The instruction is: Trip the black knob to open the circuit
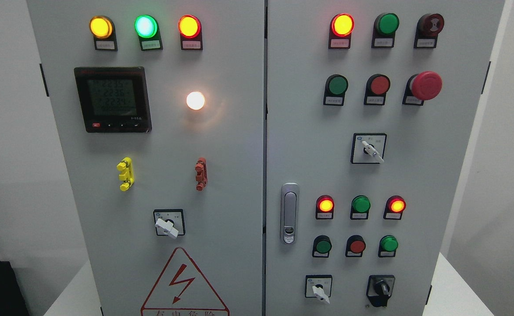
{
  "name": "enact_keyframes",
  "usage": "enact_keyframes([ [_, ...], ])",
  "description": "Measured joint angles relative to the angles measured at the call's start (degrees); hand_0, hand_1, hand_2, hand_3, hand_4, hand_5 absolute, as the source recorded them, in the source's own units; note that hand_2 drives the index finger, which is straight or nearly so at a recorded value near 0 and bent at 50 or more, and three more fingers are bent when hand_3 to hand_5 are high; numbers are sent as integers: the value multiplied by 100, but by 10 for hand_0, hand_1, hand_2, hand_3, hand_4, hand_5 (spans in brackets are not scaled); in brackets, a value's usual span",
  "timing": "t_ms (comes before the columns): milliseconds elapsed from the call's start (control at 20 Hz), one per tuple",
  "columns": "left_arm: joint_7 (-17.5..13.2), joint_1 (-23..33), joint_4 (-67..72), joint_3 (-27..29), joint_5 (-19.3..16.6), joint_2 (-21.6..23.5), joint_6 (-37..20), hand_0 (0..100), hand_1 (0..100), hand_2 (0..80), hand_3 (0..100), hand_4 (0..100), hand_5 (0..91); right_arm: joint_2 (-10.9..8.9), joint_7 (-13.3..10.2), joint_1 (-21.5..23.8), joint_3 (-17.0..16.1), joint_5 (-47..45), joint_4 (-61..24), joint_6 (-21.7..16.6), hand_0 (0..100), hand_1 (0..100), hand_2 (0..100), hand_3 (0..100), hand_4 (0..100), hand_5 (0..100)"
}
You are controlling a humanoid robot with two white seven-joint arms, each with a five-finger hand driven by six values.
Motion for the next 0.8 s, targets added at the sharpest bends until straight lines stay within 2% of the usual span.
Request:
enact_keyframes([
  [501, 0, 0, 0, 0, 0, 0, 1, 120, 389, 0, 0, 0, 0, 0, 35, 0, -2, -6, 20, -20, 0, 205, 0, 0, 0, 0],
  [802, 0, 0, 0, 0, 0, 0, 1, 120, 389, 0, 0, 0, 0, 0, 190, -35, -35, -40, 14, -65, 0, 190, 0, 0, 0, 0],
])
